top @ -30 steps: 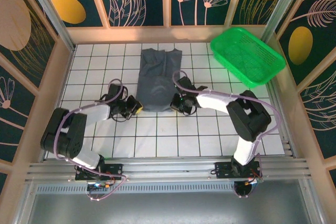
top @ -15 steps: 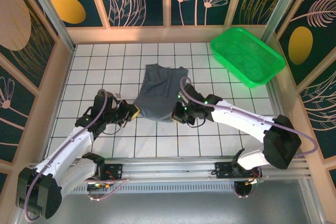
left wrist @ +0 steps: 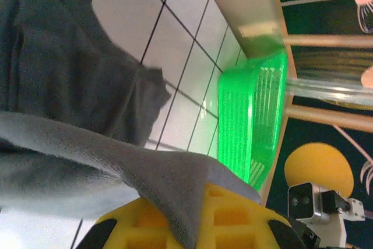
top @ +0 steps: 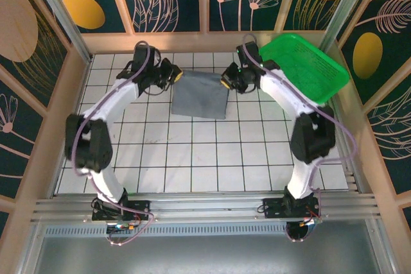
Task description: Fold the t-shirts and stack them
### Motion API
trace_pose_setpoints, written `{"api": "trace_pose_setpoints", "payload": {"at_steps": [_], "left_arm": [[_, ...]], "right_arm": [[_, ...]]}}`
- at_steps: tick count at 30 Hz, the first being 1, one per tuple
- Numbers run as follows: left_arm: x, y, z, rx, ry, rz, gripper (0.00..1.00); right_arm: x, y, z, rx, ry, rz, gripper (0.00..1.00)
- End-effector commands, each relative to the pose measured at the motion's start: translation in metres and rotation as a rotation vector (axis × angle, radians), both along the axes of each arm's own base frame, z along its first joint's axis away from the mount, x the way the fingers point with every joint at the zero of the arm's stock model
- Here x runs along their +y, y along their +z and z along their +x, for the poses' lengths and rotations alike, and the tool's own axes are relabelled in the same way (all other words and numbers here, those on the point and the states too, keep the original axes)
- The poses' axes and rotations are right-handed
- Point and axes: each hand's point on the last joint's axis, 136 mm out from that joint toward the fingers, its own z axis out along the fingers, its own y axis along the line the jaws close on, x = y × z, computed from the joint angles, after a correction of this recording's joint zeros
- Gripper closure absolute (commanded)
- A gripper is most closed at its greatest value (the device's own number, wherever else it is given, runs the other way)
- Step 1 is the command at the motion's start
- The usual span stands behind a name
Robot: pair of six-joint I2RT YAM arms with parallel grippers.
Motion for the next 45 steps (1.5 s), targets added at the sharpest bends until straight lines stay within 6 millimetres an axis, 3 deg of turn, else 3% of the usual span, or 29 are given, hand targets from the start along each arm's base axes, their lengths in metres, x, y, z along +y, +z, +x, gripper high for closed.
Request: {"api": "trace_pose_setpoints", "payload": {"at_steps": [1,2,3,4,6,8,12,14,18,21,22,27,35,38,42,45], "left_arm": [[-0.003,-0.030,0.049,0.004,-0.029,0.033,0.81],[-0.005,-0.041,0.062,0.020,-0.044,0.052,0.66],[-0.003,-0.050,0.073,0.043,-0.047,0.081,0.60],[0.000,-0.058,0.079,0.064,-0.044,0.116,0.57],[0.005,-0.054,0.083,0.060,-0.020,0.151,0.50],[0.010,-0.037,0.076,0.021,0.005,0.155,0.43],[0.022,-0.021,0.029,0.012,0.058,0.144,0.49],[0.014,-0.025,-0.010,0.025,0.077,0.083,0.52],[-0.037,-0.047,-0.085,0.102,0.026,-0.053,0.50],[-0.067,-0.071,-0.122,0.168,0.034,-0.108,0.41],[-0.071,-0.076,-0.126,0.174,0.049,-0.117,0.37],[-0.087,-0.108,-0.112,0.222,0.114,-0.156,0.31],[-0.094,-0.149,-0.072,0.222,0.242,-0.159,0.33],[-0.087,-0.170,-0.066,0.231,0.316,-0.171,0.48],[-0.056,-0.179,-0.052,0.195,0.463,-0.223,0.97],[-0.016,-0.172,-0.038,0.161,0.542,-0.229,1.00]], "right_arm": [[-0.010,-0.042,0.038,0.073,0.010,-0.027,0.81],[-0.012,-0.047,0.052,0.062,0.009,-0.036,0.66],[-0.015,-0.048,0.066,0.034,0.008,-0.057,0.53],[-0.016,-0.042,0.077,-0.009,0.021,-0.075,0.30],[-0.021,-0.032,0.090,-0.047,0.027,-0.106,0.19],[-0.026,-0.015,0.092,-0.085,0.033,-0.116,0.18],[-0.037,0.024,0.070,-0.196,0.035,-0.145,0.18],[-0.044,0.021,0.049,-0.202,0.031,-0.152,0.19],[-0.061,0.001,-0.010,-0.155,0.000,-0.124,0.23],[-0.066,-0.016,-0.050,-0.111,-0.011,-0.094,0.24],[-0.066,-0.020,-0.061,-0.097,-0.011,-0.086,0.25],[-0.066,-0.025,-0.102,-0.072,-0.012,-0.064,0.25],[-0.057,-0.015,-0.130,-0.078,0.002,-0.034,0.25],[-0.056,-0.009,-0.135,-0.084,-0.001,-0.020,0.26],[-0.056,0.003,-0.135,-0.107,-0.006,-0.008,0.26],[-0.055,0.007,-0.134,-0.114,0.002,-0.013,0.26]]}}
